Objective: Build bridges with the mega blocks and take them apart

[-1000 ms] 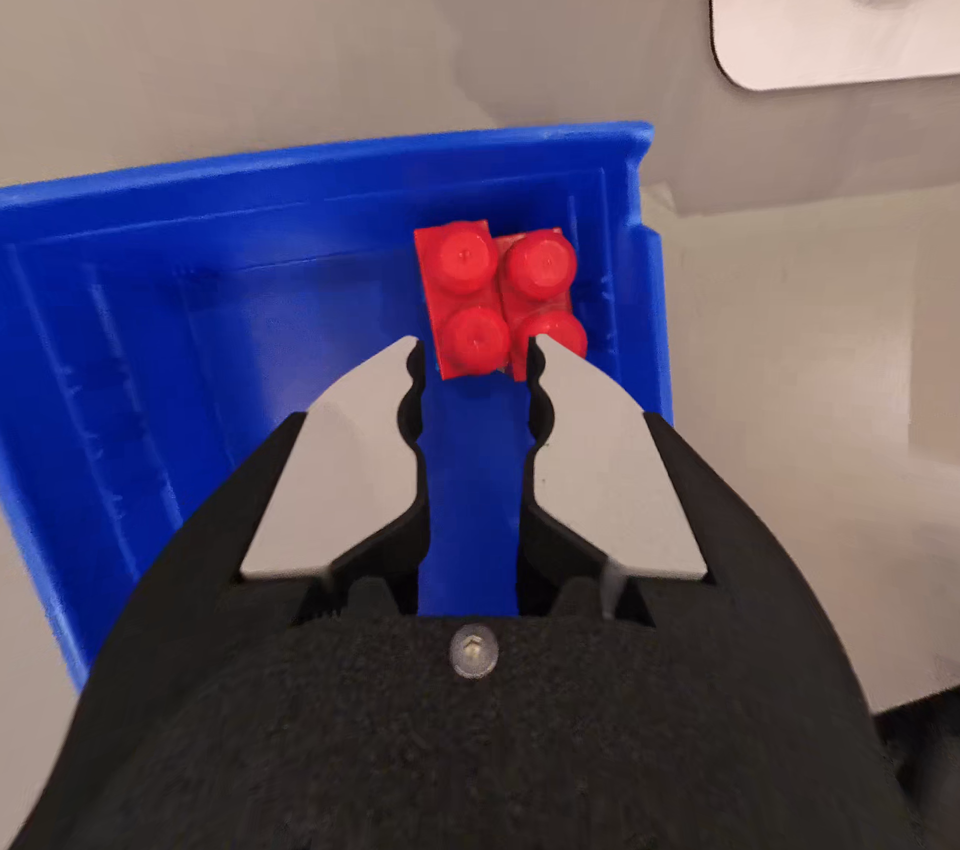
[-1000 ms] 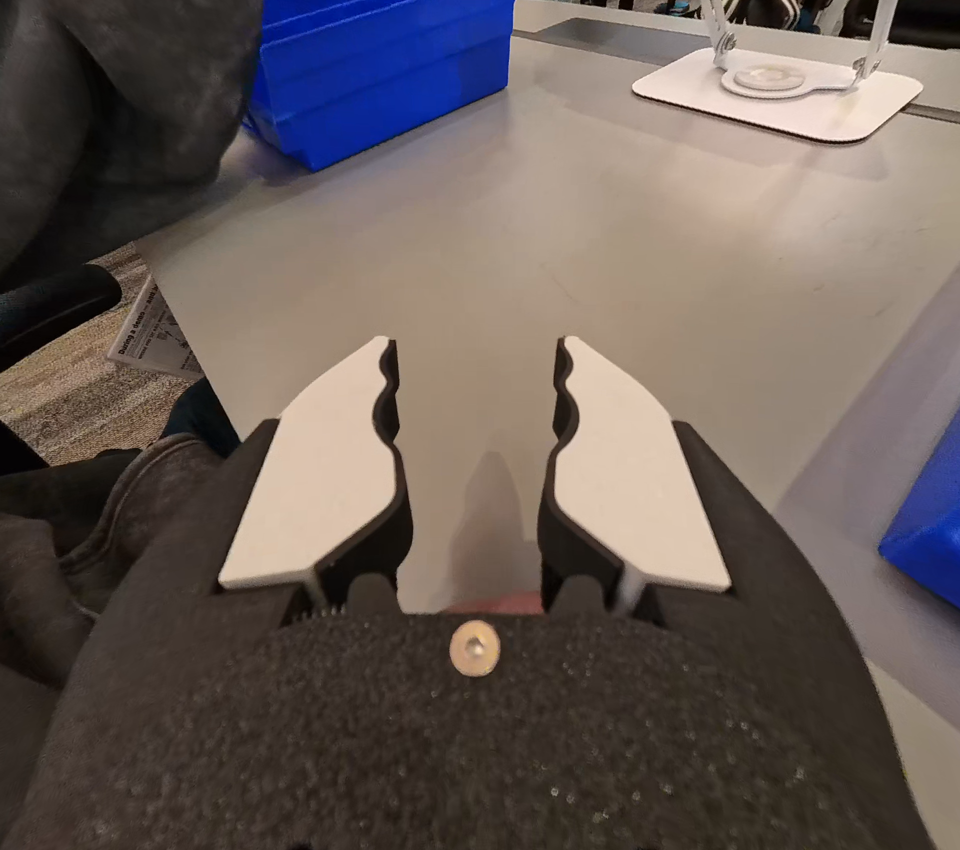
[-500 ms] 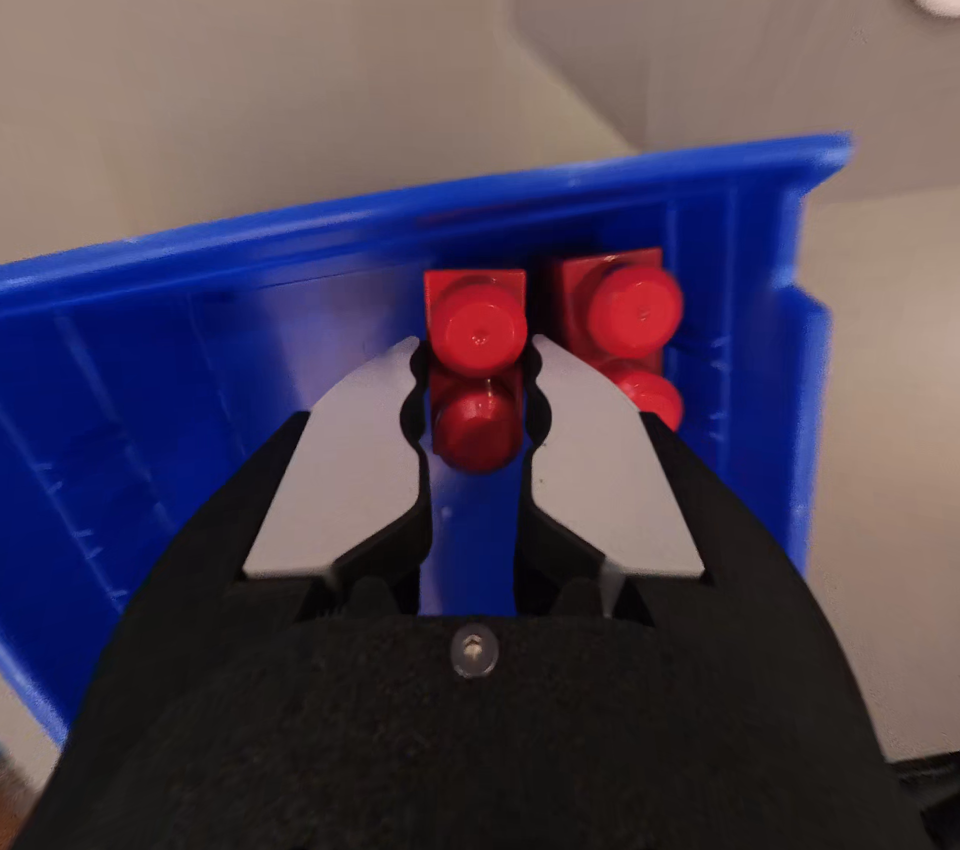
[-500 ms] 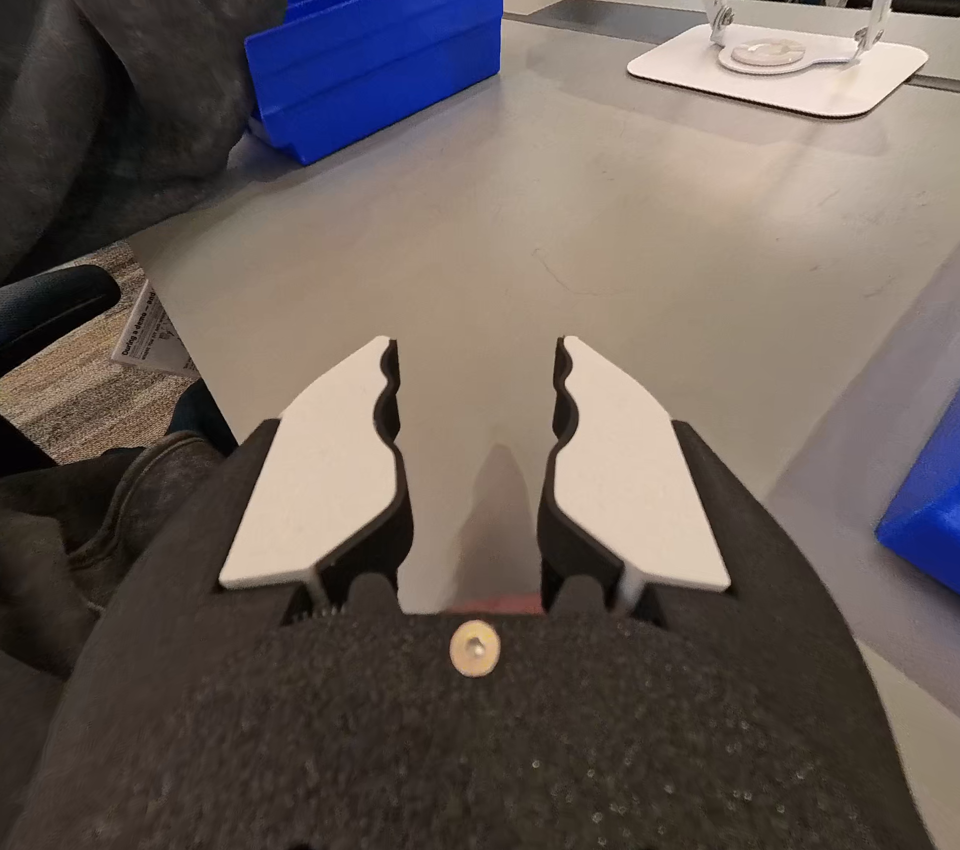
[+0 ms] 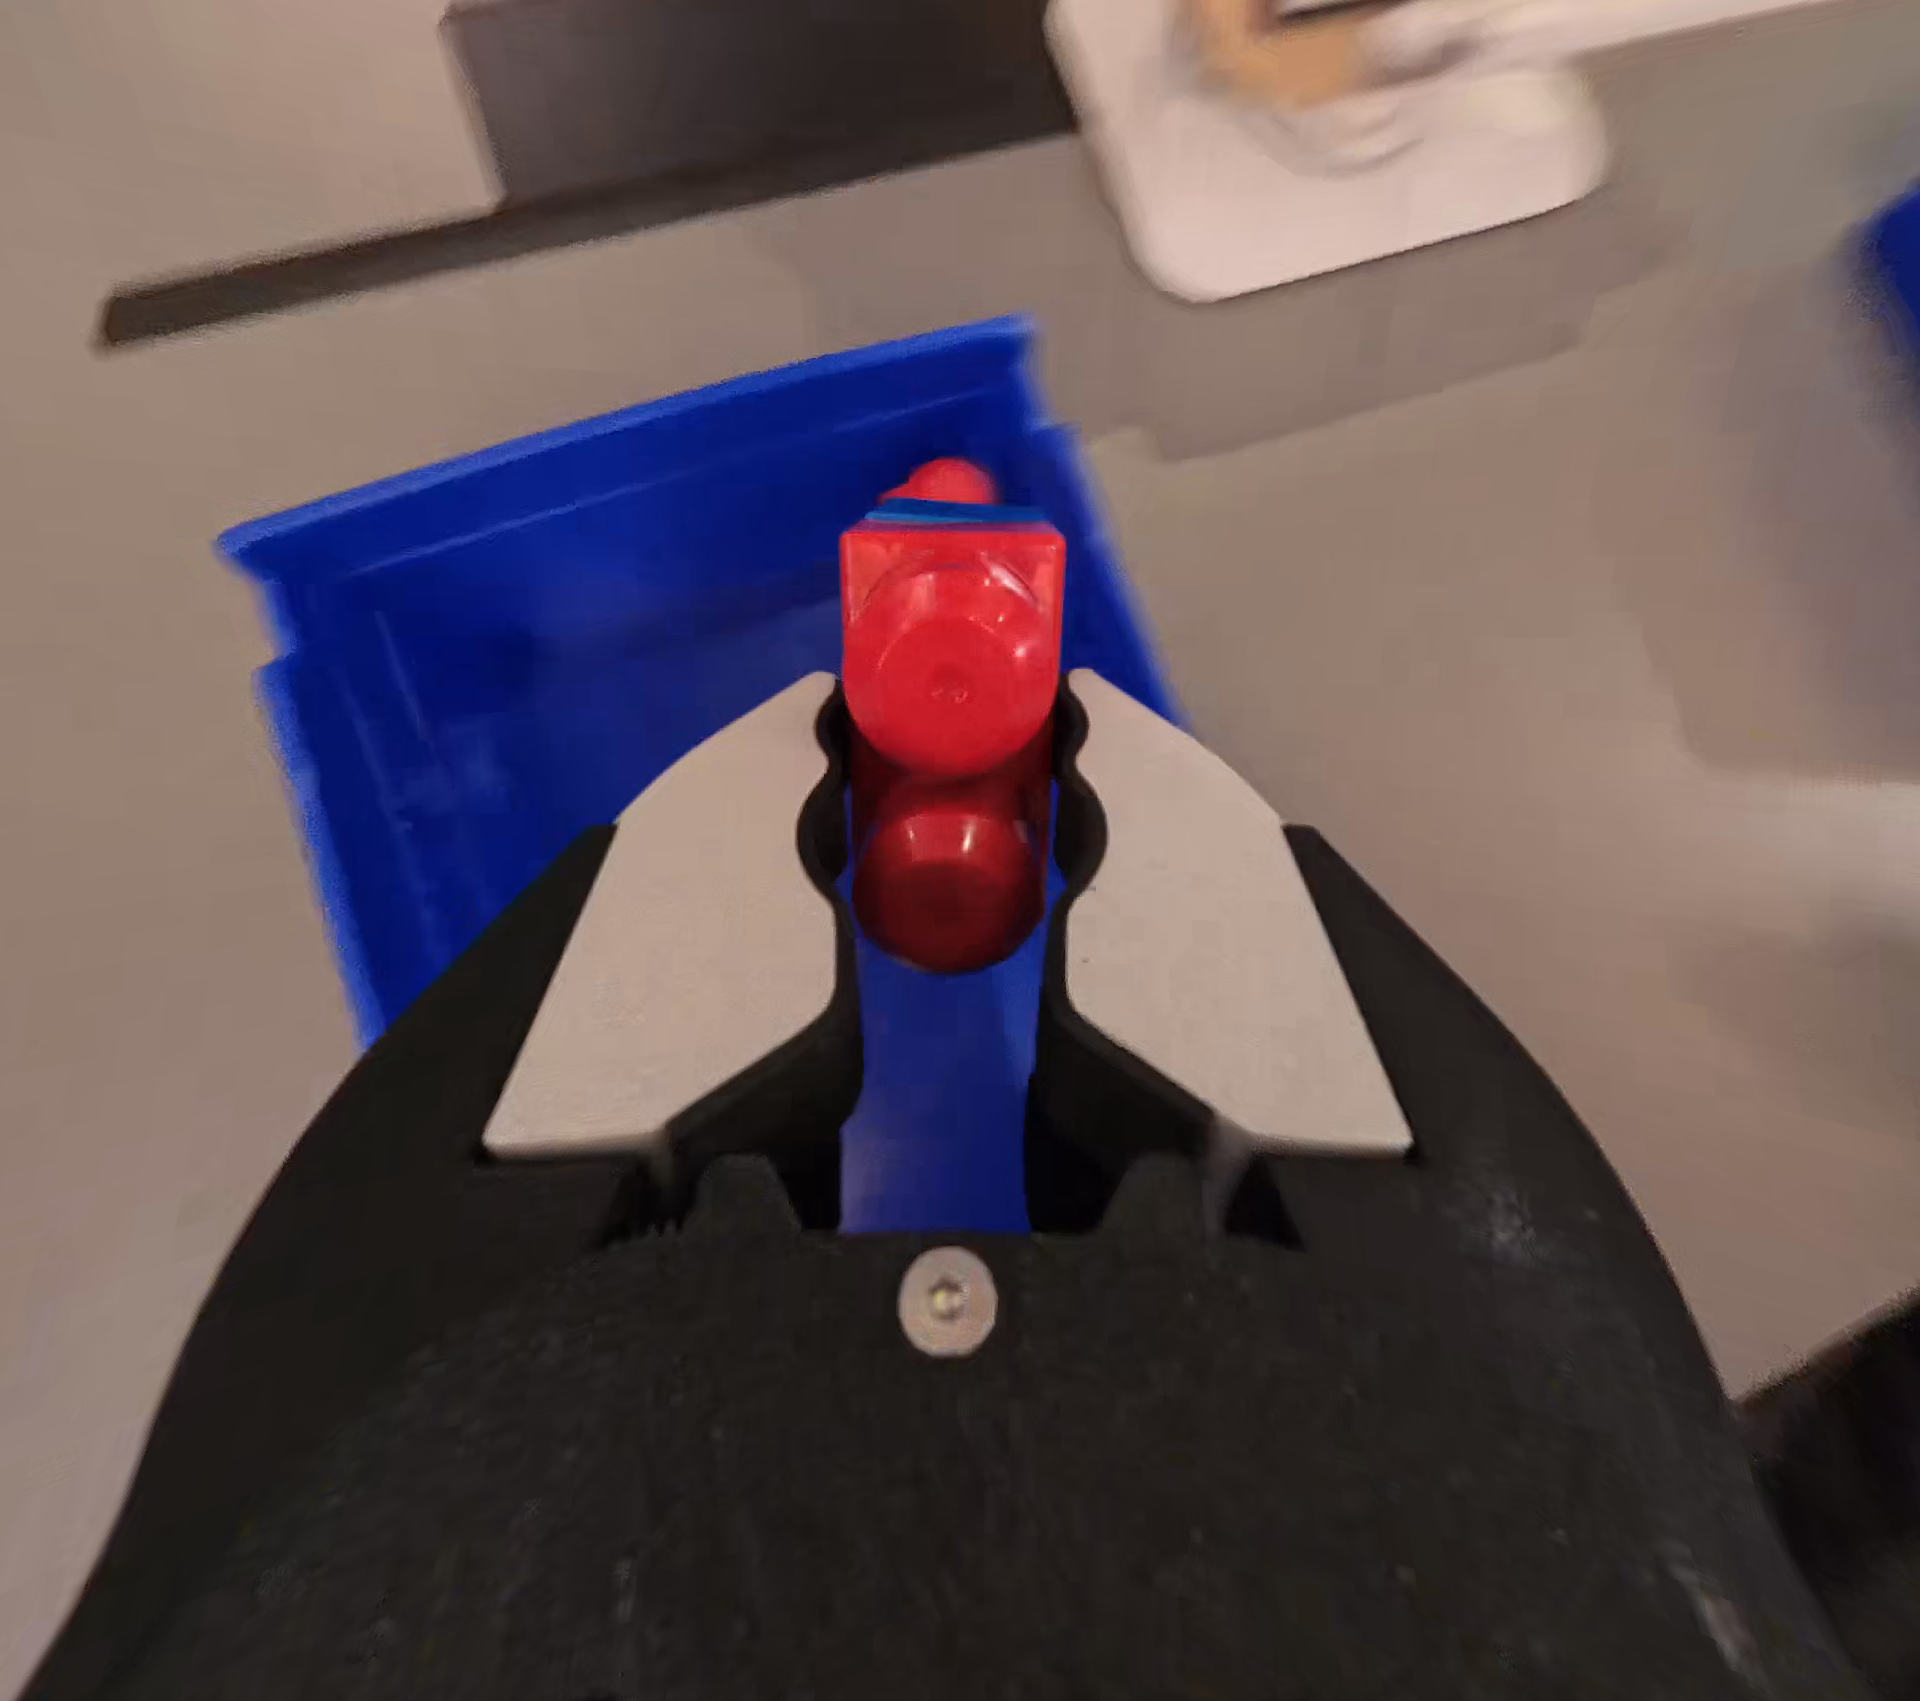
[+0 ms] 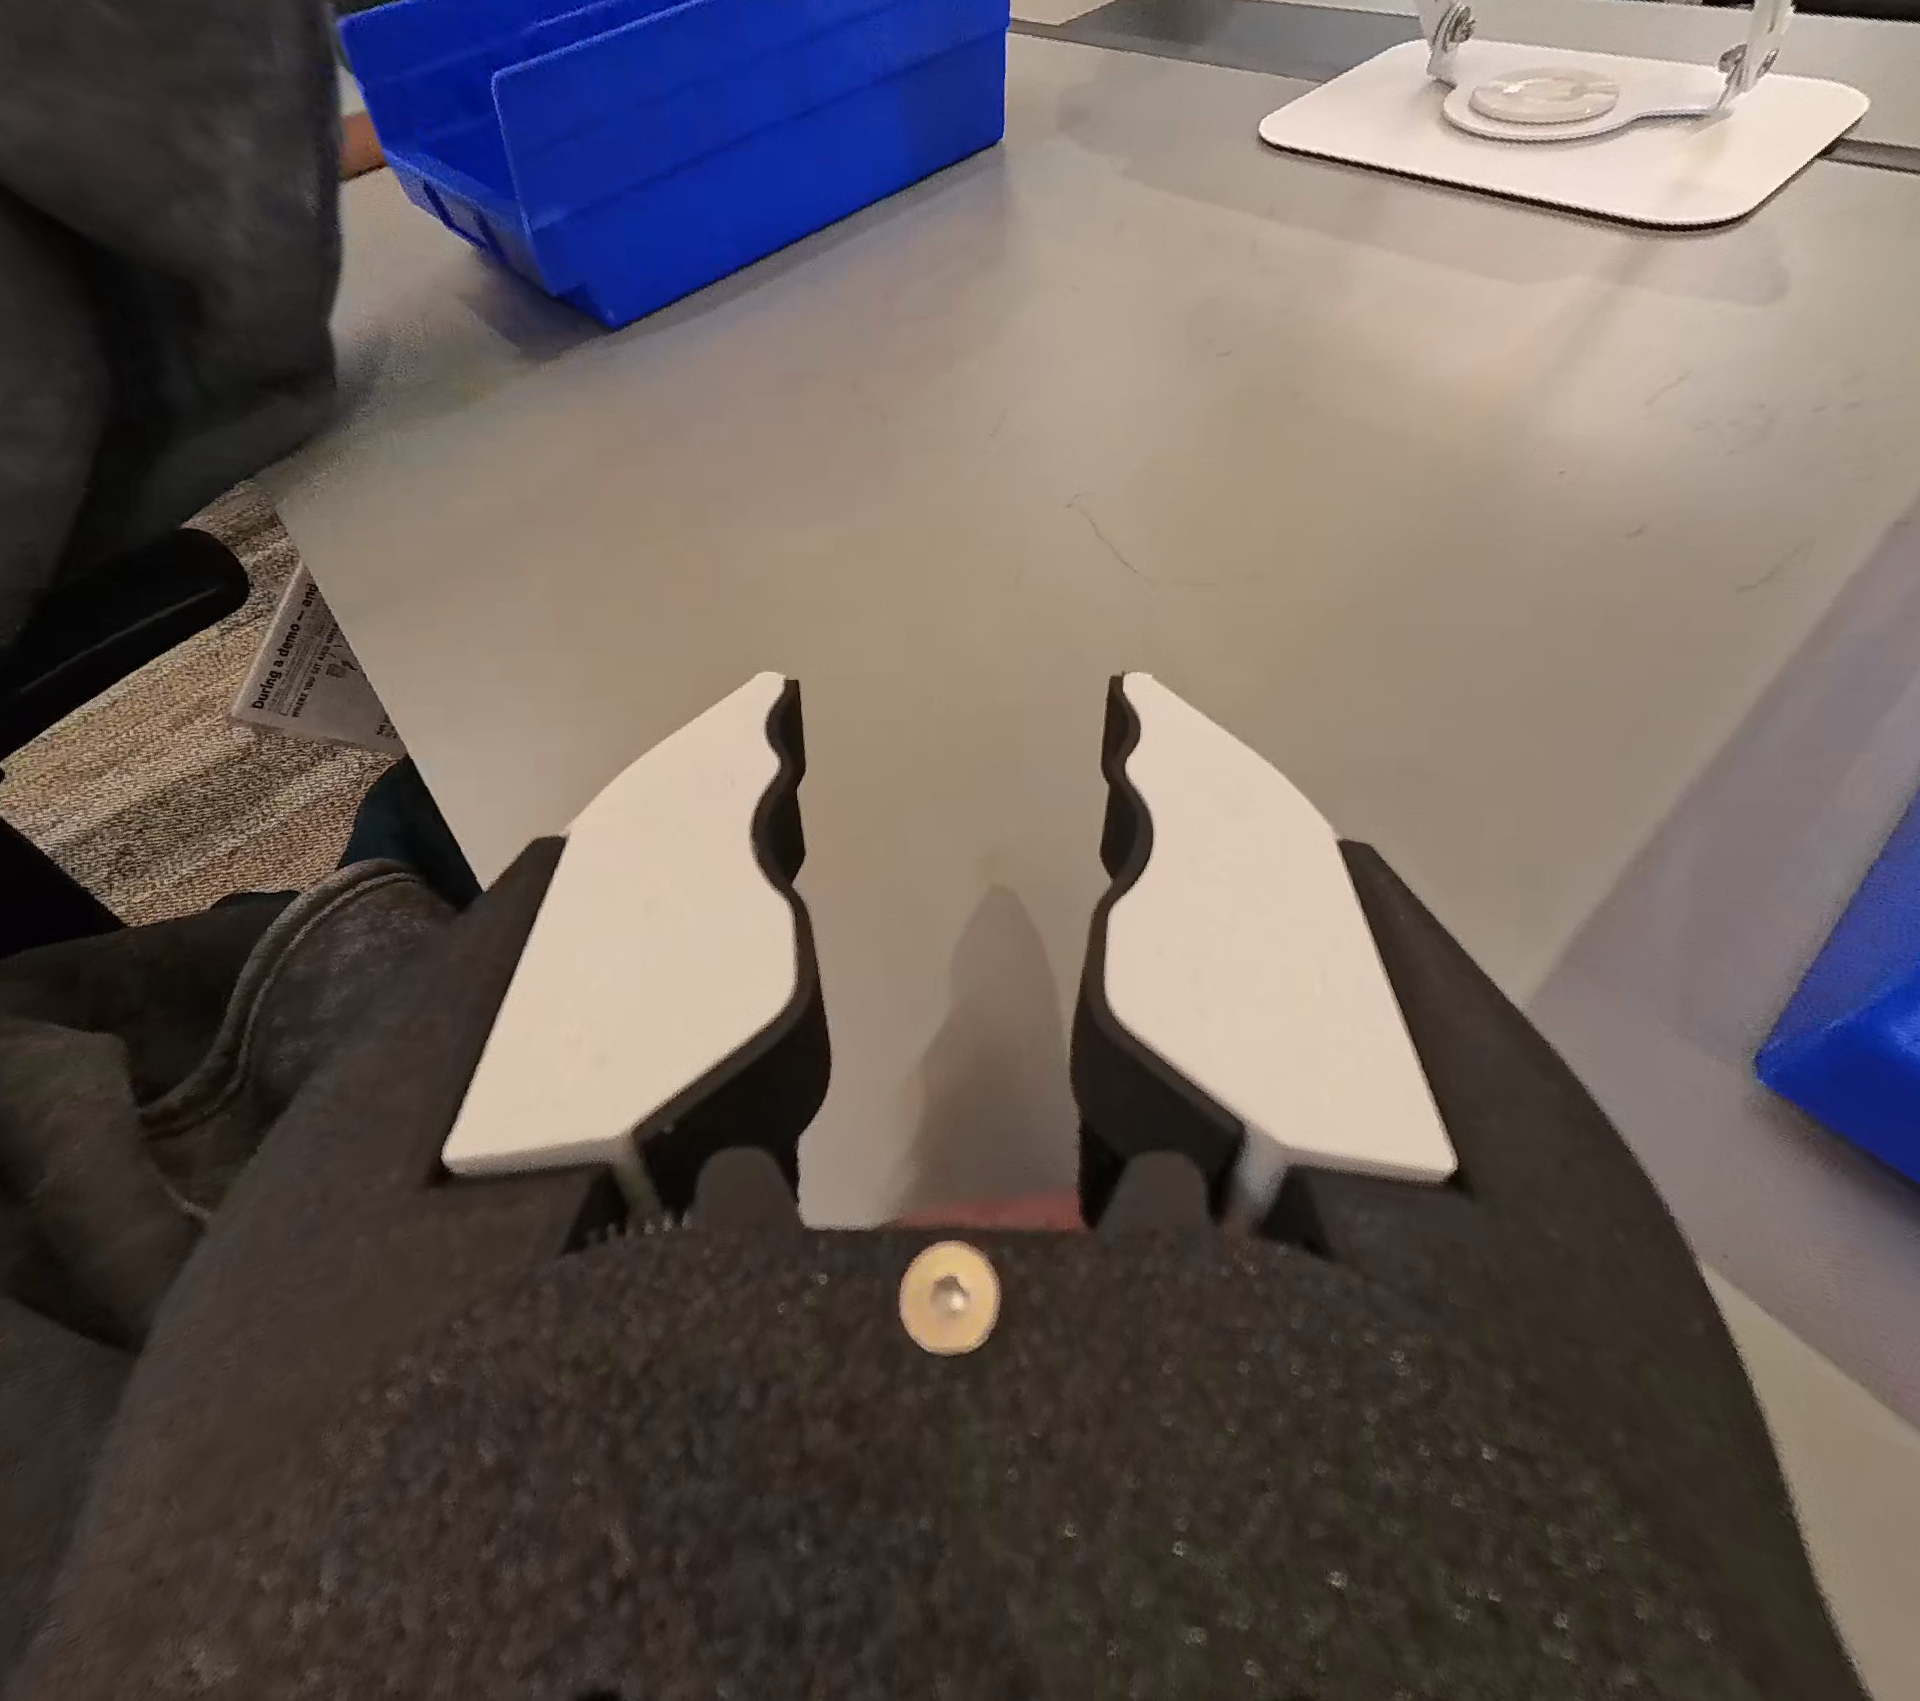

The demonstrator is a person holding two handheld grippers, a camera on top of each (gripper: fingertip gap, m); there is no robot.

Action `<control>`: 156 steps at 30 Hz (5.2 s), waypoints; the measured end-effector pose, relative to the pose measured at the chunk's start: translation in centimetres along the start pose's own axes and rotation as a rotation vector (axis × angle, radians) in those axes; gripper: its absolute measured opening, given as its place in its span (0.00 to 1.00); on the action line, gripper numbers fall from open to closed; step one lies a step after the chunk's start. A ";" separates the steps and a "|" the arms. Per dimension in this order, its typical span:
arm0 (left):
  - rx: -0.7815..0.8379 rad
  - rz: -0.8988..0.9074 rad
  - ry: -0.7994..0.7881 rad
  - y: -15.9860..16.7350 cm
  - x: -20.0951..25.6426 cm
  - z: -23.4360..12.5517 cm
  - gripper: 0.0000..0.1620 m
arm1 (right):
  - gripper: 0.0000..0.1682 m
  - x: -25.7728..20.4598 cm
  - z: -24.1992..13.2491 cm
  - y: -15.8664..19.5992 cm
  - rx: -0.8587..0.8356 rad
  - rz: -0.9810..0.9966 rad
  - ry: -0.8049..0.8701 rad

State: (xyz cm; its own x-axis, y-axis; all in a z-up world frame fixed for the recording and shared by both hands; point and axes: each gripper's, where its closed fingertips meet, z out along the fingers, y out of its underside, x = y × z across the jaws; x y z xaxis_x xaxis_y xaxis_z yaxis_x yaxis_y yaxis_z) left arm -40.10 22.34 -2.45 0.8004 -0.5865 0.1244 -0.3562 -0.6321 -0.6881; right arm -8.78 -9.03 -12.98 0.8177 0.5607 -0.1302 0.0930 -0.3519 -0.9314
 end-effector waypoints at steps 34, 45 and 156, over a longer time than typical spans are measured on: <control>0.424 0.023 1.032 12.3 34.3 -1.0 0.22 | 0.20 -5.3 4.0 -7.5 0.249 0.399 -0.743; 0.634 -0.141 1.015 9.0 27.2 -3.6 0.22 | 0.20 -2.6 1.6 -7.8 0.327 0.354 -0.644; 0.387 0.231 0.993 13.6 33.6 -1.4 0.22 | 0.21 30.7 2.7 -6.2 -0.500 0.033 0.566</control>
State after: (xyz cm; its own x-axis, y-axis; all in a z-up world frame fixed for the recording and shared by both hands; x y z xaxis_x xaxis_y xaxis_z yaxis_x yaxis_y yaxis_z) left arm -18.75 -6.66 -6.56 -0.0744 -0.9278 0.3656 -0.1330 -0.3541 -0.9257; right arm 14.24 12.37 -12.10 0.9789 0.1207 0.1647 0.1997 -0.7354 -0.6475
